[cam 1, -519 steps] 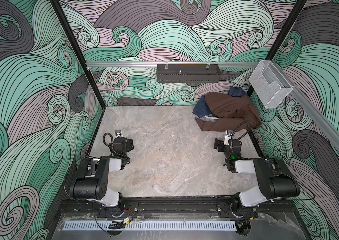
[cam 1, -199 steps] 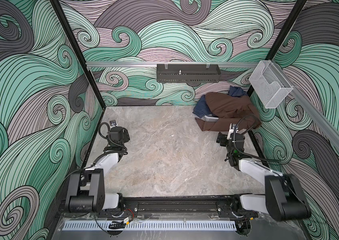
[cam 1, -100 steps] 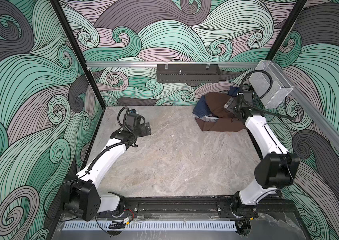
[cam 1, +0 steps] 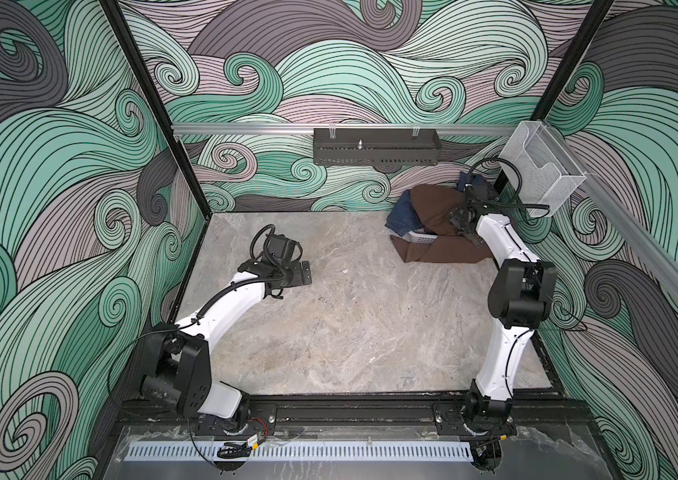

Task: Fold and stack the trousers
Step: 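Reach the right gripper into the basket and grasp the brown trousers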

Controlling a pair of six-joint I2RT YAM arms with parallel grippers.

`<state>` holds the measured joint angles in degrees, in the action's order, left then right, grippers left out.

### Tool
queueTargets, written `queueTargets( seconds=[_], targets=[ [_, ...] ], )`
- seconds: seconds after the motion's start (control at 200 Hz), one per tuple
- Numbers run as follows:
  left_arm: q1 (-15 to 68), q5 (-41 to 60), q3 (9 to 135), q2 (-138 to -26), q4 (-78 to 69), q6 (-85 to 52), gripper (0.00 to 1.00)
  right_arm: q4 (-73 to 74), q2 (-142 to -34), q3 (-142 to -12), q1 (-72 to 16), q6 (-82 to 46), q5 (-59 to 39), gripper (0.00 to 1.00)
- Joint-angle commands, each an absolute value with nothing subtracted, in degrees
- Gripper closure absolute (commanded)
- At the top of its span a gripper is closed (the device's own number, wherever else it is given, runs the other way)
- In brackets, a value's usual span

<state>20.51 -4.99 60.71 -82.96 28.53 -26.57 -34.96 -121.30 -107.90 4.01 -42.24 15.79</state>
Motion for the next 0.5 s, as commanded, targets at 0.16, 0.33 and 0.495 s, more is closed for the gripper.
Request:
queueTargets(
  seconds=[0.16,0.33,0.495],
  targets=[
    [20.92,-3.0,61.0,-83.14,28.0,-27.06,0.01,-30.13,-130.24,-115.39,6.69,-43.86,11.83,0.03],
    [20.93,-2.13,61.31,-82.97,28.04,-26.62,0.01,-29.23,-137.55,-123.17,8.13,-42.41,7.44,0.14],
    [21.01,-1.93,61.74,-82.66,28.54,-26.16,0.05,-27.92,-137.35,-125.33,8.27,-41.26,5.11,0.53]
  ],
)
